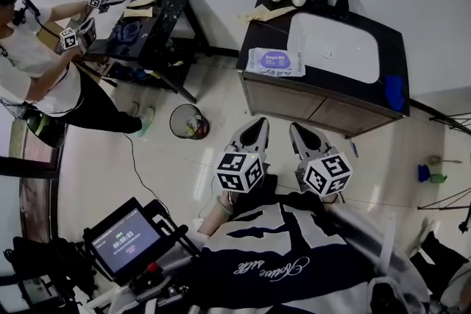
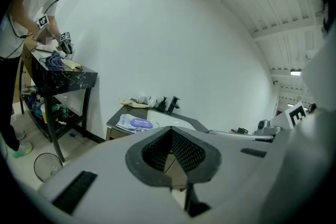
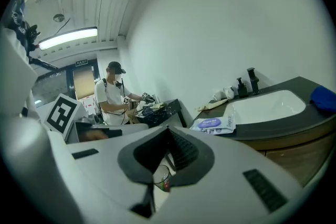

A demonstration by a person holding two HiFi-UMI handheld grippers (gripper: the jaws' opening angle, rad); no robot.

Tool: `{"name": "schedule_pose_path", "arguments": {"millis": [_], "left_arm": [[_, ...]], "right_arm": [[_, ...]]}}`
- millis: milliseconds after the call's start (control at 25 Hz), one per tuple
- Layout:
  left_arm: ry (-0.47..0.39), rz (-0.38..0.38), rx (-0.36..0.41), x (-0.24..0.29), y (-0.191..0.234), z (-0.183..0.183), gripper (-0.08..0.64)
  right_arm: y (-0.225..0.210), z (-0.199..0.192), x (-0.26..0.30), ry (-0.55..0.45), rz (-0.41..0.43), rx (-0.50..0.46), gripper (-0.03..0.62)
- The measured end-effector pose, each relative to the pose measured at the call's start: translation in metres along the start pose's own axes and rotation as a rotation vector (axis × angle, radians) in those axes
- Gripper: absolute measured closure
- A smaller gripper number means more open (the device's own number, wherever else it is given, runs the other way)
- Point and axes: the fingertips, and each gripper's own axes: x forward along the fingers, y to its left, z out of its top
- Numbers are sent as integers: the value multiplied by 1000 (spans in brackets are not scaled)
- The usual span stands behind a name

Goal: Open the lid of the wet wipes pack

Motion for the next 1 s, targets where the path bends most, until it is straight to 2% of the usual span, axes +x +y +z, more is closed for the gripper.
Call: {"name": "schedule_pose_path", "arguments": {"millis": [160, 400, 600, 1000], "left_arm": [[13, 6, -39, 10, 36, 7, 561], [48, 21, -87, 23, 61, 0, 561], [72, 50, -104, 37, 79, -4, 561], [74, 129, -145, 96, 122, 7, 561]], "right_arm": [[-3, 5, 27, 4, -20, 18, 594], [-22, 0, 49, 43, -55, 28, 592], [-37, -1, 70, 59, -15, 96, 593], [-95, 4, 135, 162, 27, 50, 593]]}}
